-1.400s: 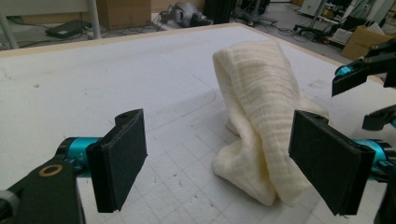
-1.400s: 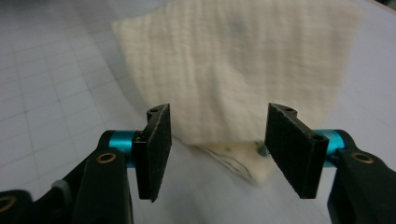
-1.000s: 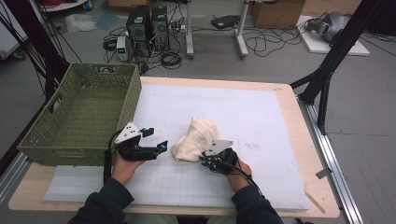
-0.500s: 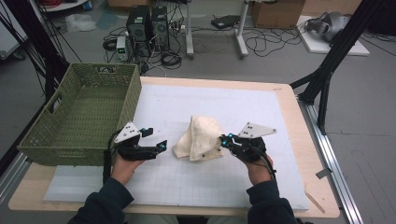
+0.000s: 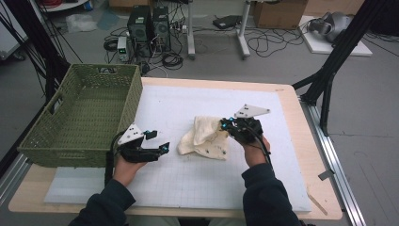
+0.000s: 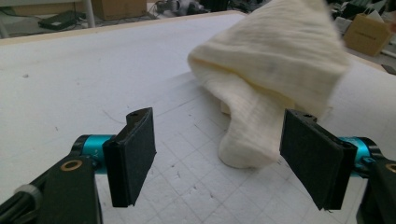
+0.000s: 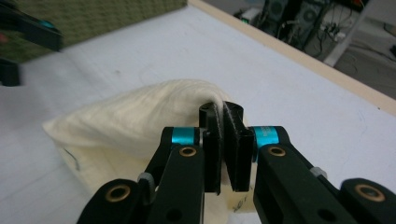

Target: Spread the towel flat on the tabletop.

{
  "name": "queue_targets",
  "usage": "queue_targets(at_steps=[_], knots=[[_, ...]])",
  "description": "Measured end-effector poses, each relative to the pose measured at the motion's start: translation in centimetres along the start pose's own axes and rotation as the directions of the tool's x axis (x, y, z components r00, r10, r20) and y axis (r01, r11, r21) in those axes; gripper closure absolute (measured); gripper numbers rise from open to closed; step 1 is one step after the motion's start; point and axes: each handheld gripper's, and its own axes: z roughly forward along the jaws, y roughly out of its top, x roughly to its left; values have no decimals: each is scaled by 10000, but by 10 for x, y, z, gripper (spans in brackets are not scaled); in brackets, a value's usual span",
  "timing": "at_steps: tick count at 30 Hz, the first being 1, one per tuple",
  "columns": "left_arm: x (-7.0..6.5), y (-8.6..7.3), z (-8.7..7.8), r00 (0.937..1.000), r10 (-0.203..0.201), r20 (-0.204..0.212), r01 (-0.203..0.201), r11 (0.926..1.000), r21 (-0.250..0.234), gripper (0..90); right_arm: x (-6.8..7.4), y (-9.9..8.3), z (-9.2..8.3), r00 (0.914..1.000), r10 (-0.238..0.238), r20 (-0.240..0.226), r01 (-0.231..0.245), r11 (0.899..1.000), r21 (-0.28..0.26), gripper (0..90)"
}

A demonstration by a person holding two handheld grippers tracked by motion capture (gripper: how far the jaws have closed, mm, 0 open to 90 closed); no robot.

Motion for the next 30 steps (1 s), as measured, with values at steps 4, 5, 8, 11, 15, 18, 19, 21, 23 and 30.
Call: queue_targets(at_steps=[4,5,8,11,15,18,19,21,23,30], knots=[[0,0,0,10000,31,60,-32,10000,64,291,-7,0,24,9995,131,271,-144,9987,489,865],[0,0,1,10000,39,73,-39,9999,108,296,-10,-1,40,9984,49,555,-101,9955,944,865],[-1,-1,1,9999,58,129,-61,9998,199,299,-18,-5,58,9915,-79,1302,-138,9863,1646,850],[-1,-1,1,9998,57,172,-61,9997,250,300,-28,-14,62,9757,311,2168,-788,9735,2148,751],[-1,-2,1,9998,65,200,-71,9996,288,304,-40,-23,45,9703,1146,2130,-1473,9785,1444,647],[-2,-2,1,9996,169,245,-176,9995,272,312,-44,-26,33,9721,1237,1995,-1478,9828,1111,635],[-4,-1,1,9991,245,358,-254,9994,253,332,-45,-31,22,9733,1295,1894,-1494,9842,948,629],[-7,0,3,9981,309,540,-325,9991,277,358,-47,-36,14,9756,1337,1741,-1499,9852,834,622],[-9,0,4,9971,364,664,-385,9988,306,388,-48,-40,4,9772,1376,1617,-1527,9846,855,607],[-37,7,29,9830,830,1637,-920,9946,481,407,-42,-60,-23,9822,1174,1467,-1285,9893,687,590]])
